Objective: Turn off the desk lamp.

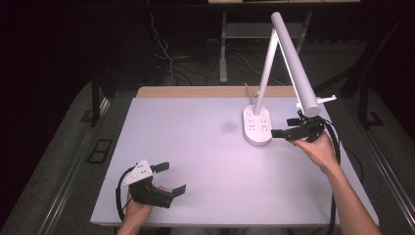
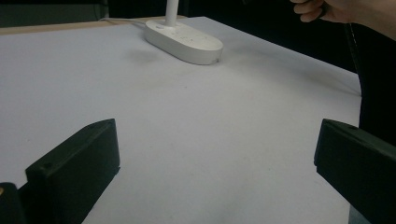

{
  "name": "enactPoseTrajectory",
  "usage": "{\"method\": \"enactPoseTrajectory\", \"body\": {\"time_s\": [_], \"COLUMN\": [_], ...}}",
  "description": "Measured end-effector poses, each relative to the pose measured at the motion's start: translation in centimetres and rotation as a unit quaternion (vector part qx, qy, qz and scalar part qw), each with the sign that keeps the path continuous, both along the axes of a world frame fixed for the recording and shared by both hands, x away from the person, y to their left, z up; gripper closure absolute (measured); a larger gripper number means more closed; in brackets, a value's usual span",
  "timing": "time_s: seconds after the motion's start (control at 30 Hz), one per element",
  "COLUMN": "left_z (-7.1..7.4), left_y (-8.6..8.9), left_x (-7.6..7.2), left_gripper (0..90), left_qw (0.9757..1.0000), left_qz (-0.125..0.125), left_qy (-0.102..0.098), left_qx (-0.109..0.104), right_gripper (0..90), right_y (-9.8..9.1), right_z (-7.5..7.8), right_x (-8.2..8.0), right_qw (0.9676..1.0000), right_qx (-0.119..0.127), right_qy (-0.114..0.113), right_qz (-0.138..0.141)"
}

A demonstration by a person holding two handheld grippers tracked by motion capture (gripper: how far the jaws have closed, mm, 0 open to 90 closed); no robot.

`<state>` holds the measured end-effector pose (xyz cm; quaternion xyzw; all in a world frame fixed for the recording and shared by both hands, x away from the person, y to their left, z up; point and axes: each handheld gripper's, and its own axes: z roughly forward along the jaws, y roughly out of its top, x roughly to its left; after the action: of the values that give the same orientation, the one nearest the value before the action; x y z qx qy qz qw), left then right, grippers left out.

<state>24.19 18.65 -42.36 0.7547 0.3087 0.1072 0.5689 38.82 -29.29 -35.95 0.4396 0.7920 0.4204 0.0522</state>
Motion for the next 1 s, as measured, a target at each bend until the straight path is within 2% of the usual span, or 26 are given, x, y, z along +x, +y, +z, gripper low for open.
{"method": "enactPoseTrajectory", "body": {"time_s": [0.27,0.8,0.97,1.0], "left_z": [0.0,0.0,0.0,0.0], "left_y": [0.2,0.2,0.2,0.2], "left_x": [0.1,0.1,0.1,0.1], "left_gripper": [0.0,0.0,0.0,0.0], "left_qw": [1.0,1.0,1.0,1.0], "left_qz": [0.003,0.004,0.003,0.002], "left_qy": [0.0,0.001,0.001,0.001], "left_qx": [-0.001,-0.003,-0.002,-0.003], "right_gripper": [0.9,1.0,8.1,13.2], "right_y": [0.4,0.5,0.2,0.1], "right_z": [-0.1,-0.5,-0.7,-0.8], "right_x": [2.1,5.8,6.9,7.1], "right_qw": [1.0,0.9999,0.9998,0.9998], "right_qx": [-0.007,-0.006,-0.009,-0.008], "right_qy": [-0.001,0.004,0.003,0.002], "right_qz": [0.002,-0.008,-0.02,-0.019]}}
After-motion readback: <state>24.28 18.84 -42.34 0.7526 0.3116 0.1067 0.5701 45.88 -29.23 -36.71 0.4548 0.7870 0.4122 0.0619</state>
